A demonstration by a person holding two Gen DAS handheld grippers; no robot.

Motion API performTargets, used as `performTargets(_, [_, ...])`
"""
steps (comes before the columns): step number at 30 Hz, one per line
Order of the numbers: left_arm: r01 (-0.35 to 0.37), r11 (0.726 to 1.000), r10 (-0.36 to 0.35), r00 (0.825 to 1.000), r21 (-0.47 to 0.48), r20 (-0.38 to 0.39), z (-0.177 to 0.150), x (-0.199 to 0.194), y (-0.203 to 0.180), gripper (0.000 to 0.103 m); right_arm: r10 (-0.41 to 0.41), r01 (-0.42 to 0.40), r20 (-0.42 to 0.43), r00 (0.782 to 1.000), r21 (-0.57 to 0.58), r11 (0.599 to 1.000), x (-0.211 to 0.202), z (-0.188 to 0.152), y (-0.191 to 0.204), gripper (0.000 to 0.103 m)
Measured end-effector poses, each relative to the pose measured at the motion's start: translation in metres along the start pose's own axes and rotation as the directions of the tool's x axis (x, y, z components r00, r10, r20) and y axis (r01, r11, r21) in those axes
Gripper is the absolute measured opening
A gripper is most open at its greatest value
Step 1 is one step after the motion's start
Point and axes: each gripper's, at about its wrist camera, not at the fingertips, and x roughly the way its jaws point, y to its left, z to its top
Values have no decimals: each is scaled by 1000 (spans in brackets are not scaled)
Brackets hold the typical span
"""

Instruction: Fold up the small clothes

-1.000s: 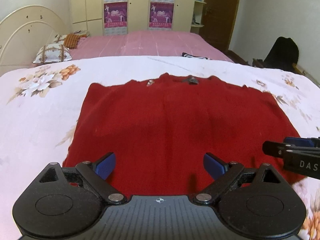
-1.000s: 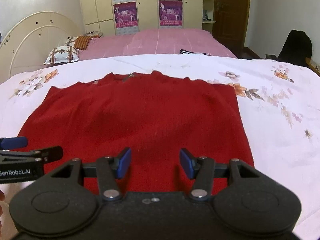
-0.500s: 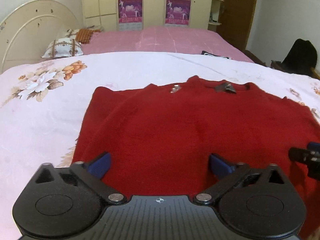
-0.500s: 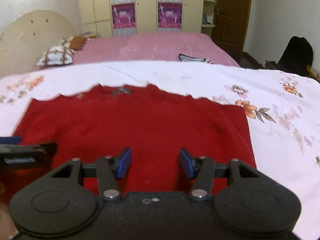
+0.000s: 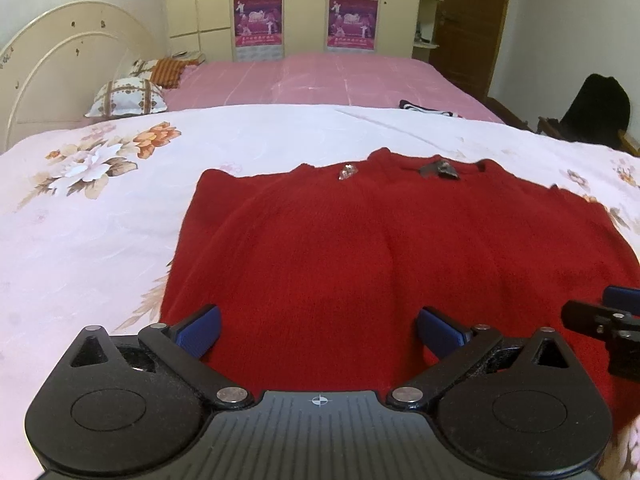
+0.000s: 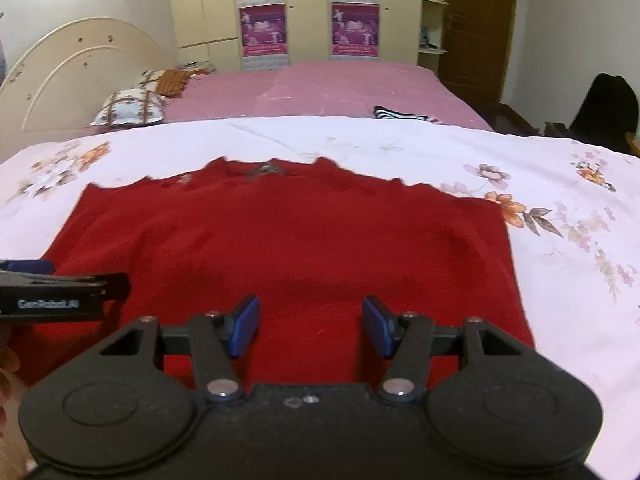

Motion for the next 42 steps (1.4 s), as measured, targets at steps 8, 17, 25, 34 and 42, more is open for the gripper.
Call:
performTargets(8, [13, 999, -15, 998, -31, -66, -24, -15, 8, 103, 1, -3, -47, 999, -24, 1000, -6, -18, 19, 57])
performTargets(17, [48, 995, -58, 992, -88, -108, -40, -41, 16, 103, 24, -22, -45, 999, 33, 999, -27, -27, 17, 57])
performTargets(25, [160, 951, -198, 973, -265, -123, -64, -60, 33, 103, 26, -24, -31, 999, 55, 998, -43, -36, 13, 57])
performTargets(34, [258, 844, -313, 949, -471, -40, -95, -64, 53, 86, 28, -27, -14, 1000, 67, 997, -53, -45, 10, 57])
performTargets(42, [374, 630, -369, 915, -681, 161, -106, -31, 84, 66, 38, -37, -11, 999, 65, 997, -47, -44, 9, 57])
